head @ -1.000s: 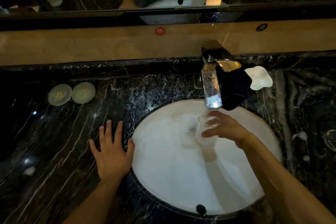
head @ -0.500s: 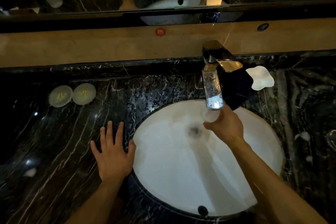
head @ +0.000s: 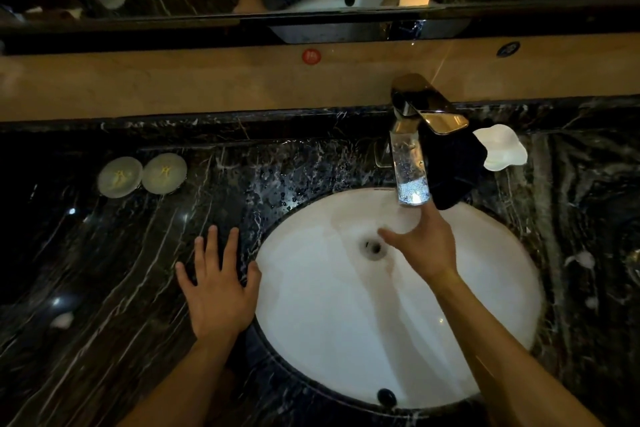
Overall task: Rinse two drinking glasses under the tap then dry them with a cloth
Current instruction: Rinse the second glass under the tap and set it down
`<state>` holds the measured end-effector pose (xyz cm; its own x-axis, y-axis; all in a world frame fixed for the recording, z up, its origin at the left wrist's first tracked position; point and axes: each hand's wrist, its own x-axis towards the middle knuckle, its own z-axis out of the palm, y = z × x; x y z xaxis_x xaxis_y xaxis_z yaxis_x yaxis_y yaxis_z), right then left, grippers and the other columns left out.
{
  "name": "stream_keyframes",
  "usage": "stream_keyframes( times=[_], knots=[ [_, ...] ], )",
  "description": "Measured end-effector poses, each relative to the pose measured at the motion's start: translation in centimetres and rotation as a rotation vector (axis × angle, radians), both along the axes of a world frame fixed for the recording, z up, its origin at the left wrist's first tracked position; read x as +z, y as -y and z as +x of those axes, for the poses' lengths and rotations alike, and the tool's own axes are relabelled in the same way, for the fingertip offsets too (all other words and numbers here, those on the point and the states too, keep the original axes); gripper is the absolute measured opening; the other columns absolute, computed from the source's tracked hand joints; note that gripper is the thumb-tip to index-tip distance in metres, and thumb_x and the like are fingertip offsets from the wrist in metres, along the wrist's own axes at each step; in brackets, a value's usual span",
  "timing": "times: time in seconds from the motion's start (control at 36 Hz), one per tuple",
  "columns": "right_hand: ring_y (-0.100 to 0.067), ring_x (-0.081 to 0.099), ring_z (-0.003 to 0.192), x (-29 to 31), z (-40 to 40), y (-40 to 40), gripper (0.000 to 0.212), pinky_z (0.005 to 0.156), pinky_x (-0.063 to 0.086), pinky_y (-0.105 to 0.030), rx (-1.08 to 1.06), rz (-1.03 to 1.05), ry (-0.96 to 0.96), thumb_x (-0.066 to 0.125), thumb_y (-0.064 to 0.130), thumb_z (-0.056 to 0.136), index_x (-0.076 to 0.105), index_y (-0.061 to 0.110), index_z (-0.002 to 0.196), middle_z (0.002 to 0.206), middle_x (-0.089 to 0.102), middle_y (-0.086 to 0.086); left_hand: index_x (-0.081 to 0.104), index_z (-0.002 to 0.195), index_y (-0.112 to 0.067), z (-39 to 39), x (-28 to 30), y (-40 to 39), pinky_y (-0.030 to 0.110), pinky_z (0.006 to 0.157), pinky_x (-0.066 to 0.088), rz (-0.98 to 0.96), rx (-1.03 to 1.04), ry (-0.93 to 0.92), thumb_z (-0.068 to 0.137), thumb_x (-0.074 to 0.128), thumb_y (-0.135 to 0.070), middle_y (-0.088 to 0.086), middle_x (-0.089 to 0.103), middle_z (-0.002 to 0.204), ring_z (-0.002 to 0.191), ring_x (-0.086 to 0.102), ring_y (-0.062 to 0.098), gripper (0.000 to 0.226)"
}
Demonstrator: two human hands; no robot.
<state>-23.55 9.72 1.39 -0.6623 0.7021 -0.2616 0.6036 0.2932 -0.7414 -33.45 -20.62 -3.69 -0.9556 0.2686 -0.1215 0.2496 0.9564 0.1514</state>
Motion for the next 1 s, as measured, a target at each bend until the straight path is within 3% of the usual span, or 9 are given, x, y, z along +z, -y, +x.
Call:
stream_keyframes(
  times=[0.11, 0.17, 0.28, 0.36, 0.47, 0.64, 0.72, 0.83, 1.0],
  knots=[
    [-0.028, 0.063, 0.097, 0.3, 0.7, -1.6, 0.082, 0.069, 0.047, -0.034, 0.156, 0.105, 0.29, 0.086, 0.031, 0.068, 0.043, 0.032, 0.138, 0.118, 0.066, 0.0, 0.021, 0.157, -0.031, 0.0, -0.1, 0.1, 0.063, 0.119, 0.005, -0.003, -0.003, -0.004, 0.093, 0.025, -0.058, 0.004, 0.013, 0.167, 0.154, 0.007, 0.025, 0.07],
    [-0.026, 0.062, 0.097, 0.4, 1.0, -2.5, 0.086, 0.076, 0.053, -0.038, 0.301, 0.019, 0.379, 0.089, 0.033, 0.064, 0.042, 0.035, 0.136, 0.114, 0.064, 0.003, 0.021, 0.157, -0.031, 0.0, -0.1, 0.1, 0.063, 0.118, 0.006, -0.003, -0.001, -0.005, 0.093, 0.025, -0.058, 0.004, 0.014, 0.167, 0.154, 0.008, 0.026, 0.07],
    [-0.013, 0.057, 0.11, 0.3, 1.3, -3.0, 0.074, 0.088, 0.05, -0.027, 0.452, -0.27, 0.278, 0.094, 0.026, 0.06, 0.053, 0.041, 0.119, 0.122, 0.058, 0.017, 0.022, 0.157, -0.031, 0.0, -0.1, 0.0, 0.063, 0.118, 0.006, -0.001, -0.003, -0.008, 0.093, 0.024, -0.058, 0.004, 0.014, 0.166, 0.154, 0.008, 0.026, 0.07],
    [-0.011, 0.058, 0.115, -0.6, 1.2, -2.0, 0.073, 0.085, 0.052, -0.017, 0.352, -0.403, 0.056, 0.095, 0.018, 0.059, 0.057, 0.036, 0.119, 0.127, 0.057, 0.018, 0.022, 0.157, -0.03, 0.0, 0.1, 0.1, 0.063, 0.119, 0.006, 0.006, 0.0, -0.003, 0.093, 0.023, -0.059, 0.005, 0.015, 0.166, 0.154, 0.008, 0.026, 0.071],
    [-0.008, 0.06, 0.1, -1.0, 0.3, -0.1, 0.072, 0.071, 0.046, -0.007, 0.029, -0.288, -0.121, 0.093, 0.016, 0.064, 0.052, 0.028, 0.123, 0.112, 0.06, 0.014, 0.023, 0.157, -0.03, 0.0, 0.2, -0.1, 0.063, 0.119, 0.006, 0.01, 0.0, 0.001, 0.092, 0.024, -0.058, 0.005, 0.015, 0.166, 0.154, 0.008, 0.026, 0.071],
    [-0.022, 0.062, 0.103, -0.3, 0.0, -0.5, 0.078, 0.079, 0.044, -0.03, 0.021, 0.045, 0.017, 0.088, 0.025, 0.068, 0.049, 0.027, 0.135, 0.119, 0.066, 0.002, 0.026, 0.156, -0.029, 0.0, 0.1, 0.0, 0.064, 0.118, 0.007, 0.018, -0.006, -0.007, 0.092, 0.025, -0.058, 0.006, 0.017, 0.166, 0.153, 0.01, 0.026, 0.07],
    [-0.02, 0.059, 0.097, 0.3, 0.4, -2.1, 0.081, 0.076, 0.046, -0.032, 0.147, 0.001, 0.139, 0.09, 0.029, 0.065, 0.049, 0.028, 0.135, 0.112, 0.064, 0.004, 0.026, 0.157, -0.029, 0.0, 0.1, 0.0, 0.064, 0.118, 0.007, 0.016, -0.007, -0.007, 0.093, 0.025, -0.058, 0.006, 0.017, 0.166, 0.153, 0.01, 0.026, 0.07],
    [-0.016, 0.06, 0.105, 0.1, 1.0, -2.5, 0.088, 0.088, 0.054, -0.035, 0.079, -0.251, 0.003, 0.094, 0.023, 0.061, 0.048, 0.028, 0.136, 0.117, 0.061, 0.01, 0.026, 0.156, -0.029, 0.0, 0.1, 0.0, 0.064, 0.118, 0.008, 0.021, -0.006, -0.009, 0.092, 0.026, -0.058, 0.006, 0.017, 0.166, 0.153, 0.011, 0.027, 0.07],
    [-0.014, 0.054, 0.096, -0.2, 0.6, -1.6, 0.087, 0.078, 0.044, -0.029, 0.134, -0.072, 0.098, 0.091, 0.03, 0.065, 0.046, 0.025, 0.139, 0.111, 0.057, 0.008, 0.027, 0.156, -0.029, 0.0, 0.2, -0.1, 0.065, 0.118, 0.008, 0.027, -0.001, -0.003, 0.092, 0.027, -0.057, 0.006, 0.018, 0.166, 0.153, 0.011, 0.027, 0.07]
  ],
)
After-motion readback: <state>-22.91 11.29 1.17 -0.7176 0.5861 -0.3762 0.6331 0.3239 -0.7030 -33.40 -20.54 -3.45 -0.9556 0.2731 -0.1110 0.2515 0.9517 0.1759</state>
